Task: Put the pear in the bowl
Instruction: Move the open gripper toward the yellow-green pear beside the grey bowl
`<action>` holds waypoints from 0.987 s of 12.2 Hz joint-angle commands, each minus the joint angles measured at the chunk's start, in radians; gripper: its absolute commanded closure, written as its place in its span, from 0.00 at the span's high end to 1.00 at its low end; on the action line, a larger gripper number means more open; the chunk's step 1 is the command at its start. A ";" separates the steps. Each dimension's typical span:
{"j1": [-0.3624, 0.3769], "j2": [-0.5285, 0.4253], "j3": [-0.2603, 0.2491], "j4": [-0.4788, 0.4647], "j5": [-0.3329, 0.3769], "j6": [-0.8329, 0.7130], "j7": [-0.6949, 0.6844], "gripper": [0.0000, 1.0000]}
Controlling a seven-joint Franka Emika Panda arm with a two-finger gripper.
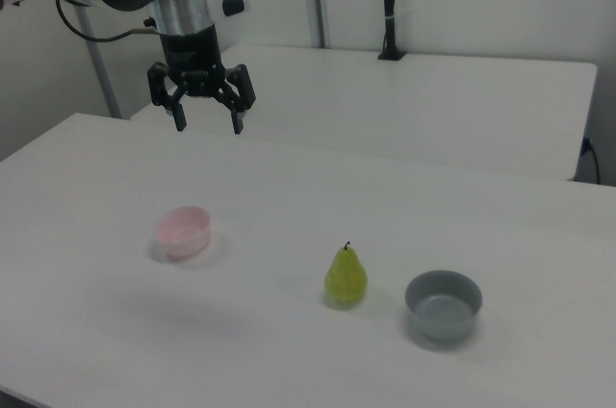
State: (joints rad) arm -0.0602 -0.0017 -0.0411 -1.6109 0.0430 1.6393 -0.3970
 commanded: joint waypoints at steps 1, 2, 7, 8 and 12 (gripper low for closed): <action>-0.021 -0.026 -0.009 -0.020 -0.055 -0.035 -0.138 1.00; -0.032 -0.021 -0.009 -0.020 -0.060 -0.026 -0.138 1.00; -0.070 -0.006 -0.126 -0.030 -0.089 0.131 -0.290 1.00; -0.070 0.011 -0.153 -0.034 -0.083 0.149 -0.295 1.00; -0.081 0.067 -0.235 -0.116 0.015 0.275 -0.293 1.00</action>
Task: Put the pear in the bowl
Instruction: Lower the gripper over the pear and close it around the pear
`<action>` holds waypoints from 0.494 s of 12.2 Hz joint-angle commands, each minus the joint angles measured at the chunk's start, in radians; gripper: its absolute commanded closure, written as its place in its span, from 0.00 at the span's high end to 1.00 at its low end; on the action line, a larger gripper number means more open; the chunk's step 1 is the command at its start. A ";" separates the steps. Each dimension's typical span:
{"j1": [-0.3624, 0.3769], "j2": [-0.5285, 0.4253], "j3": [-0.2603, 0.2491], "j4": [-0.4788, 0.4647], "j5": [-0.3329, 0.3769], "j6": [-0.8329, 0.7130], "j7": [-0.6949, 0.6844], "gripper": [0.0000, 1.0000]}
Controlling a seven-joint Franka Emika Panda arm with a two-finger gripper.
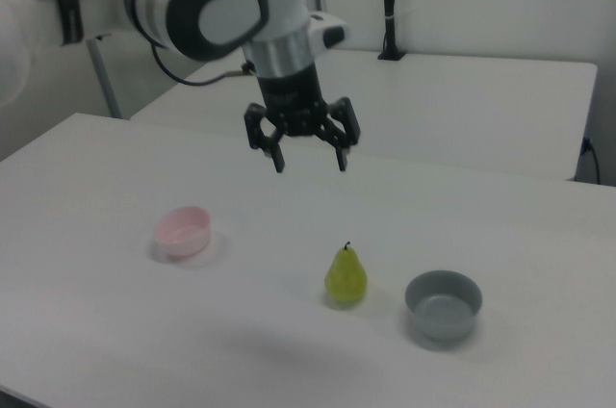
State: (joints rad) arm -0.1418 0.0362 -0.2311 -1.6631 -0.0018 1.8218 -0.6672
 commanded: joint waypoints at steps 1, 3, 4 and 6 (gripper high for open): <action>-0.001 0.060 -0.051 -0.066 0.080 0.114 -0.008 1.00; -0.001 0.103 -0.057 -0.067 0.149 0.163 0.000 1.00; 0.002 0.128 -0.056 -0.088 0.158 0.198 0.024 1.00; 0.010 0.151 -0.056 -0.133 0.160 0.278 0.057 1.00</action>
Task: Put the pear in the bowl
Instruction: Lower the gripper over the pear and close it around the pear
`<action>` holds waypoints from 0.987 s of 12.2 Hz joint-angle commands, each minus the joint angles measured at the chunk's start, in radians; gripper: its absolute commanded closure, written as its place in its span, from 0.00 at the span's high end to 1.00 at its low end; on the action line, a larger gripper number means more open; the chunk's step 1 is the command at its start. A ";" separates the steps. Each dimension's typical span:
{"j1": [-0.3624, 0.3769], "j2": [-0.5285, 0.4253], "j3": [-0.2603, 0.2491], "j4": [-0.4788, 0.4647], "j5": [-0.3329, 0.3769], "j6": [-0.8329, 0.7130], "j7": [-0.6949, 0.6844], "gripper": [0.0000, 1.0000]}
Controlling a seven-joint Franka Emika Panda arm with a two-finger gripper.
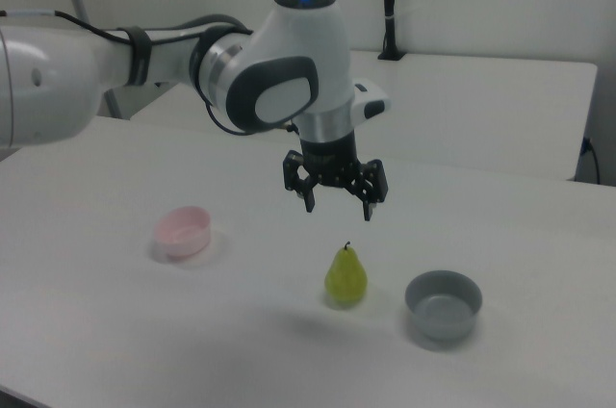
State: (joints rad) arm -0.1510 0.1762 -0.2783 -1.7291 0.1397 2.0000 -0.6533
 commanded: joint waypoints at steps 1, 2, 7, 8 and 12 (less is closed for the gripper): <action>0.022 0.029 -0.007 -0.088 0.017 0.133 0.061 1.00; 0.024 0.044 -0.007 -0.095 0.017 0.150 0.067 1.00; 0.051 0.121 -0.004 -0.099 0.017 0.198 0.070 1.00; 0.060 0.141 -0.001 -0.099 0.017 0.222 0.070 1.00; 0.073 0.178 -0.002 -0.113 0.000 0.267 0.066 1.00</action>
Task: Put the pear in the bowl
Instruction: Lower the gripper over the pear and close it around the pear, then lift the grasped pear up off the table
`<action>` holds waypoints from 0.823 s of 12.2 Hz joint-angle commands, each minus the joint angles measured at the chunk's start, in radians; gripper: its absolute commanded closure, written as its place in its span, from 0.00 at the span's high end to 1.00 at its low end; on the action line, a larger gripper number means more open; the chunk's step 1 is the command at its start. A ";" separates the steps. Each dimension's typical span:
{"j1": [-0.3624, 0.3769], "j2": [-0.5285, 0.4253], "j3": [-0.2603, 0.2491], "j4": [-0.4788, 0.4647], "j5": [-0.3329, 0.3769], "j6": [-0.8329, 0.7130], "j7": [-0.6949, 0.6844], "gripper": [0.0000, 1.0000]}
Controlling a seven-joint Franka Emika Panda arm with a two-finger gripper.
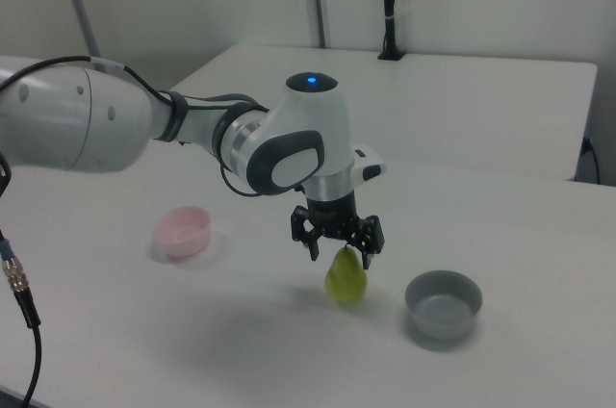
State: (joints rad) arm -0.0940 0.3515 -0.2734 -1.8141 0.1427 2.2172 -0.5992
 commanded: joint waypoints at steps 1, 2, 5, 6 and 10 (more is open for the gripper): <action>0.016 0.010 -0.007 -0.037 -0.030 0.053 0.012 0.99; 0.016 0.012 -0.007 -0.042 -0.058 0.053 0.012 0.74; 0.013 0.003 -0.007 -0.045 -0.060 0.045 0.007 0.00; 0.010 -0.003 -0.007 -0.045 -0.060 0.036 0.007 0.00; 0.013 -0.054 -0.006 -0.012 -0.061 -0.089 0.015 0.00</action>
State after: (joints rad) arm -0.0909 0.3647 -0.2746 -1.8236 0.0981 2.2203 -0.5993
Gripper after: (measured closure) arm 0.344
